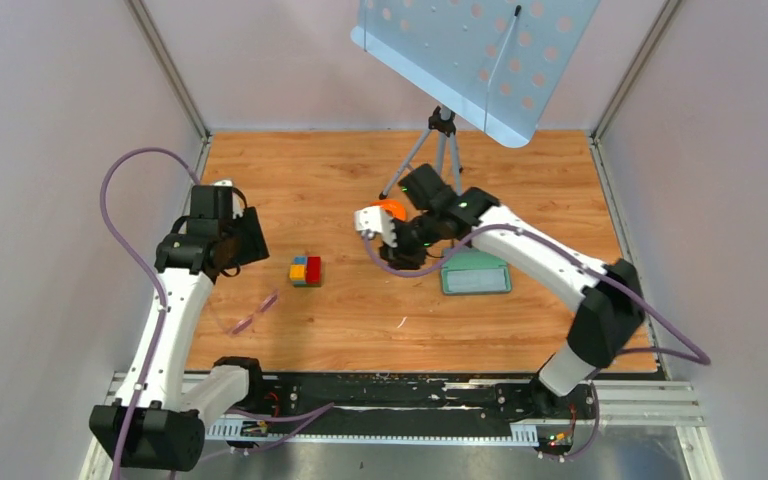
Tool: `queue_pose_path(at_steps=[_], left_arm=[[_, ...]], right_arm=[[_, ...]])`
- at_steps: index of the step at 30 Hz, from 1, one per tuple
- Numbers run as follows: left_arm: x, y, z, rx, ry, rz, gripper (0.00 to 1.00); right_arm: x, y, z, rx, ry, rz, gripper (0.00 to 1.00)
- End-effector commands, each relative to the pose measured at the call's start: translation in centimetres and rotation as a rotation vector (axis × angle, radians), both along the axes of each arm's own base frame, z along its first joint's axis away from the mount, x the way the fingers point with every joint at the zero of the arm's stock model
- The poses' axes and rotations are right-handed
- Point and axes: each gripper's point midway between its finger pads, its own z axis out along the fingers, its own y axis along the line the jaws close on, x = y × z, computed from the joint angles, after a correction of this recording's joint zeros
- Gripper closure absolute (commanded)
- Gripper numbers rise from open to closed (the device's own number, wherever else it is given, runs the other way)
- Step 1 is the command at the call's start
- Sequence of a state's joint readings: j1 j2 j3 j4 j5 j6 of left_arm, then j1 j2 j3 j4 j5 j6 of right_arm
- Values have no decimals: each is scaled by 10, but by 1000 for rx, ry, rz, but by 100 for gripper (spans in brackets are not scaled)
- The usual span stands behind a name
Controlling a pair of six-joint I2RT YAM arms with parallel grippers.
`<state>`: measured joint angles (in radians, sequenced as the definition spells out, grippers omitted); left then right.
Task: Organize the sunglasses
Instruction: Move the sunglasses to the center of the board.
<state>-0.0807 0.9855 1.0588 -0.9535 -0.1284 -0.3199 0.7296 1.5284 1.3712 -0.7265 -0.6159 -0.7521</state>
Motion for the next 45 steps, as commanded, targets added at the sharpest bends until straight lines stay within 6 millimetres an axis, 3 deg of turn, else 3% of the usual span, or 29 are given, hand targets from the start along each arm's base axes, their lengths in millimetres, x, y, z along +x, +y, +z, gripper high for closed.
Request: queue_pose_path(at_steps=[1, 4, 7, 10, 13, 18, 21, 26, 35, 41, 45], left_arm=[[25, -8, 10, -158, -105, 48, 36], [24, 0, 3, -104, -74, 47, 41], [8, 7, -31, -40, 79, 15, 43], [0, 0, -64, -82, 189, 15, 47], [-5, 5, -90, -65, 291, 73, 49], [-3, 15, -118, -31, 323, 144, 51], [1, 20, -128, -8, 320, 159, 52], [15, 6, -146, -74, 333, 125, 55], [20, 7, -151, -62, 329, 104, 57], [11, 6, -170, -69, 372, 104, 67], [11, 2, -161, -91, 358, 96, 77]], right_arm=[[-6, 69, -12, -17, -50, 152, 65], [-6, 102, -17, -20, -35, 180, 66], [-4, 108, -19, -19, -20, 175, 66], [-3, 93, -27, -57, -33, 157, 66], [-6, 71, -30, -88, -49, 130, 66], [-11, 35, -24, -84, -58, 82, 66], [-16, 21, -20, -73, -66, 65, 66], [-25, 9, -20, -61, -61, 46, 66], [-39, -2, -25, -60, -26, 24, 66], [-41, -6, -25, -62, -16, -1, 66], [-40, -10, -20, -60, -32, -19, 66]])
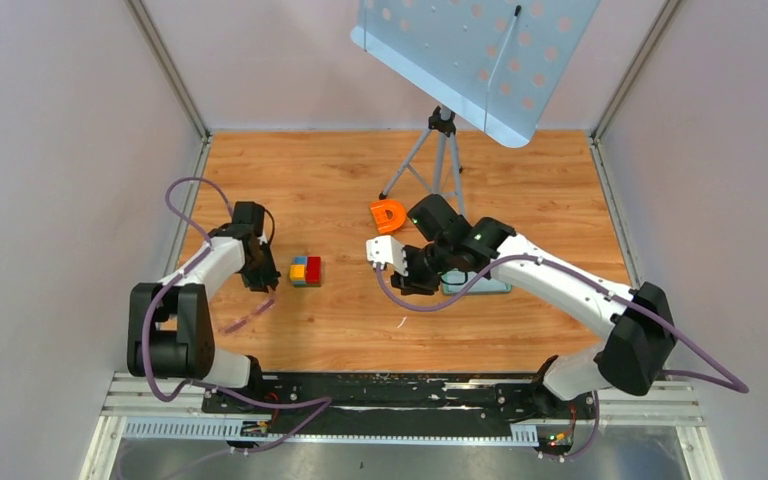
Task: Organize the sunglasses
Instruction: Move the sunglasses to the center of the board.
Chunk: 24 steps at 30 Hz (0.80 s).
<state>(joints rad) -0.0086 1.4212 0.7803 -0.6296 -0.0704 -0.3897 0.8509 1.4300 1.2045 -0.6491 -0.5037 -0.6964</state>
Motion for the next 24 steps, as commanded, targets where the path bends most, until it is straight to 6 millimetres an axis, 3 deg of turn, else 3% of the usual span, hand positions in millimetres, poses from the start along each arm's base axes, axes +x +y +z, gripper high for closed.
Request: queue_pose_path(at_steps=[1, 7, 14, 20, 24], left_arm=[[4, -4, 11, -27, -41, -4, 81], [6, -7, 49, -46, -133, -12, 100], [1, -20, 109, -114, -254, -47, 100], [3, -70, 169, -242, -380, -171, 100], [5, -120, 184, -273, -396, -283, 100]], right_arm=[[-2, -10, 6, -1, -5, -39, 66], [-7, -23, 9, -19, -16, -59, 66], [-18, -42, 14, -22, -50, -64, 67], [-9, -73, 16, -11, -20, -193, 69], [14, -110, 13, 2, 28, -367, 70]])
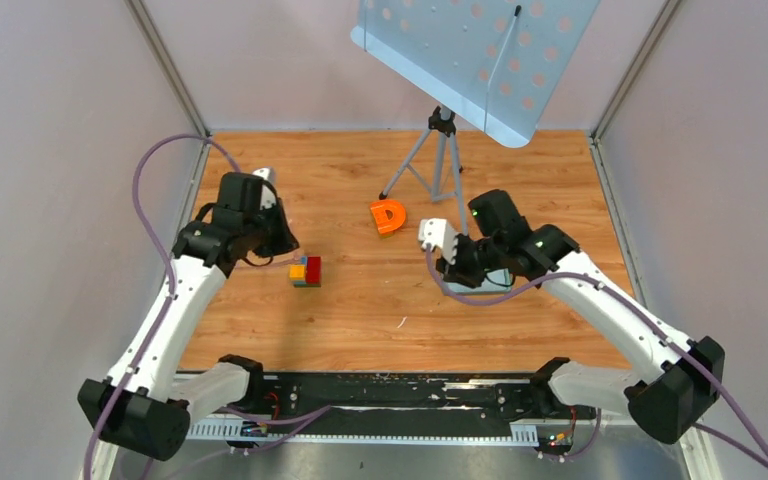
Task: Organize the sunglasses
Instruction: Move the sunglasses to the center of the board, then fold the sunglasses at the center of the board.
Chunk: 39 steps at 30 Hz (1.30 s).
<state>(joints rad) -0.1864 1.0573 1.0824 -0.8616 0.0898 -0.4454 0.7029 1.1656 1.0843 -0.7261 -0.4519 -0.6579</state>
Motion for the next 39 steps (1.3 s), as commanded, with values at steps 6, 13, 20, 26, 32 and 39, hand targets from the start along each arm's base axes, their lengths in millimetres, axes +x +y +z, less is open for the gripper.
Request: queue_pose_path(at_steps=[6, 13, 20, 26, 32, 39], left_arm=[[-17, -131, -24, -34, 68, -260, 100], [-33, -207, -97, 31, 180, -384, 100], [-36, -237, -148, 70, 274, -459, 98], [-40, -256, -141, 75, 295, -598, 73], [-33, -219, -78, 287, 144, -795, 57], [-65, -161, -76, 494, 52, -1206, 53]], right_arm=[[20, -91, -18, -22, 35, -368, 69], [19, -120, -21, -60, -50, -475, 69], [16, -124, -22, -45, -47, -515, 68], [15, -126, -25, -46, -54, -515, 68], [14, -122, -21, -21, -44, -506, 67], [9, -117, -22, 3, -34, -483, 67]])
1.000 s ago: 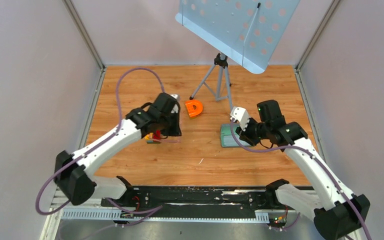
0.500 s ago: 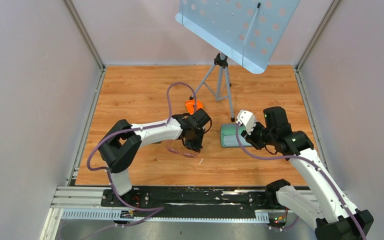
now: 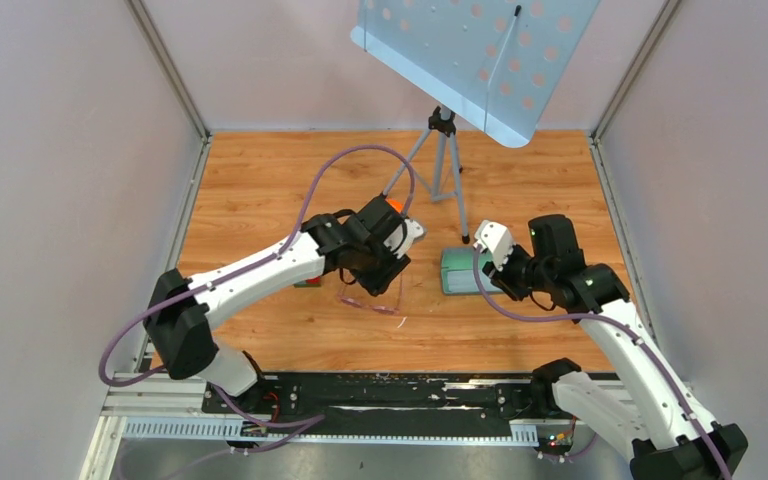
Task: Organize the sunglasses
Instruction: Fold the sunglasses at the center of the board.
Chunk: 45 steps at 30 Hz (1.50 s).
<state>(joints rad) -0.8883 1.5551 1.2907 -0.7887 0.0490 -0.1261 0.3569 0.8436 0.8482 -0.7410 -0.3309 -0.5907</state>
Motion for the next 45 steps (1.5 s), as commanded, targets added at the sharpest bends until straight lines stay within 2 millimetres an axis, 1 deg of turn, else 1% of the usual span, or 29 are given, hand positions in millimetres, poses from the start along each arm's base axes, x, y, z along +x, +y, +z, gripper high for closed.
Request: queue_pose_path(at_steps=[1, 3, 4, 6, 8, 12, 13, 14, 15, 18, 20, 23, 24, 26, 30, 32, 34, 38, 41, 45], left_arm=[[-20, 47, -11, 206, -43, -319, 53], [-30, 58, -22, 250, -13, -429, 52], [-37, 58, -28, 248, -9, -483, 48], [-47, 60, -41, 282, -11, -583, 45], [-43, 60, -50, 334, -37, -611, 45], [-35, 49, -56, 341, -62, -640, 50], [-28, 48, -56, 363, -97, -639, 52], [-16, 46, -53, 399, -166, -629, 55], [-8, 43, -51, 419, -220, -629, 57], [-10, 34, -54, 377, -244, -696, 57], [-10, 36, -58, 410, -224, -717, 58], [-22, 29, -63, 358, -158, -748, 58], [-26, 29, -67, 352, -135, -756, 58], [-27, 33, -76, 369, -122, -763, 58], [-25, 30, -86, 367, -136, -774, 58], [-18, 36, -91, 420, -148, -768, 59], [-13, 37, -94, 445, -164, -766, 60], [3, 39, -98, 501, -217, -731, 68], [2, 33, -98, 477, -212, -741, 72], [-3, 36, -105, 482, -183, -748, 75]], right_arm=[[-9, 1, -4, 36, 35, -6, 67], [-11, 2, -7, 44, 43, 1, 67], [-12, 3, -7, 46, 44, 5, 67], [-13, 4, -7, 53, 45, 9, 67], [-15, 6, -8, 64, 54, 15, 67], [-19, 8, -11, 76, 62, 22, 67], [-19, 8, -12, 80, 64, 21, 66], [-20, 8, -12, 84, 62, 24, 66], [-20, 8, -11, 86, 56, 23, 66], [-19, 7, -10, 88, 51, 20, 66], [-19, 7, -12, 86, 56, 17, 66], [-18, 7, -12, 84, 55, 17, 66], [-18, 7, -12, 87, 56, 19, 66], [-18, 7, -12, 88, 55, 17, 66], [-18, 6, -12, 90, 54, 13, 66], [-18, 6, -12, 92, 53, 13, 66], [-18, 6, -12, 94, 54, 15, 66], [-17, 6, -13, 92, 57, 10, 66], [-17, 5, -12, 93, 52, 7, 66], [-17, 5, -12, 92, 49, 4, 67]])
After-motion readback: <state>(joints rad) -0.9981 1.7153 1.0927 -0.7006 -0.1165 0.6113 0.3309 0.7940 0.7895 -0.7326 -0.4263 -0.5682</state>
